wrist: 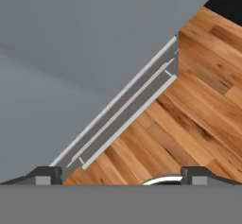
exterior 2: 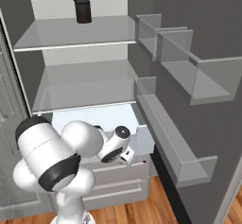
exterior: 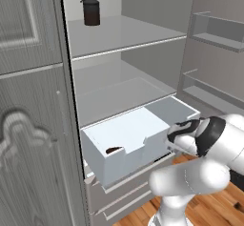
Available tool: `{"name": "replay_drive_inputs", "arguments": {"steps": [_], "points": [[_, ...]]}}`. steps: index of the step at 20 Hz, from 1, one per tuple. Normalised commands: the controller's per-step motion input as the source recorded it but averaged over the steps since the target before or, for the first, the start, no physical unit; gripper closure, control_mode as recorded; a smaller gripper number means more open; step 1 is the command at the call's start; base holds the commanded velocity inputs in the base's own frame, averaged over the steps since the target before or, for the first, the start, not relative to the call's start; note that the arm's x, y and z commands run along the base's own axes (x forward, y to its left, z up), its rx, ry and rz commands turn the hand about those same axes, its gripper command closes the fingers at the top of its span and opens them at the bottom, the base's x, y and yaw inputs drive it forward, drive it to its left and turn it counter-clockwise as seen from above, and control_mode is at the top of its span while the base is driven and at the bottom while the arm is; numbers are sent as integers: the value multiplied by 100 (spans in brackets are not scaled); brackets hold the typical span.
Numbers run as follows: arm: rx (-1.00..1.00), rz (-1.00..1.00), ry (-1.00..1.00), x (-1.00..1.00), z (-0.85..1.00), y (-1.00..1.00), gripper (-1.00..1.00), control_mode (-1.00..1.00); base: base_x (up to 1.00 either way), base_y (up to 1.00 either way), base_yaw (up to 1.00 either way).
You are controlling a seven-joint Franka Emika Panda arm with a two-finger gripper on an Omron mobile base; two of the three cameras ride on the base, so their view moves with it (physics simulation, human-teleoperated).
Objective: Place the lemon wedge and sweet potato inside the fridge drawer. Close the drawer after placing the vegetables.
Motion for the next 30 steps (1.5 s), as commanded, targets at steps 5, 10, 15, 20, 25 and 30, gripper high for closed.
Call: {"name": "replay_drive_inputs", "arguments": {"steps": [5,10,15,20,25,30], "points": [[0,-14,0,31,0,41,-100,-100,0,0,0],[0,-18,0,39,6,34,-100,-100,0,0,0],[0,-21,0,50,2,33,-100,-100,0,0,0],[0,-21,0,53,1,30,-100,-100,0,0,0],[0,-19,0,56,8,14,-100,-100,0,0,0],[1,-14,0,62,17,2,-100,-100,0,0,0]]}}
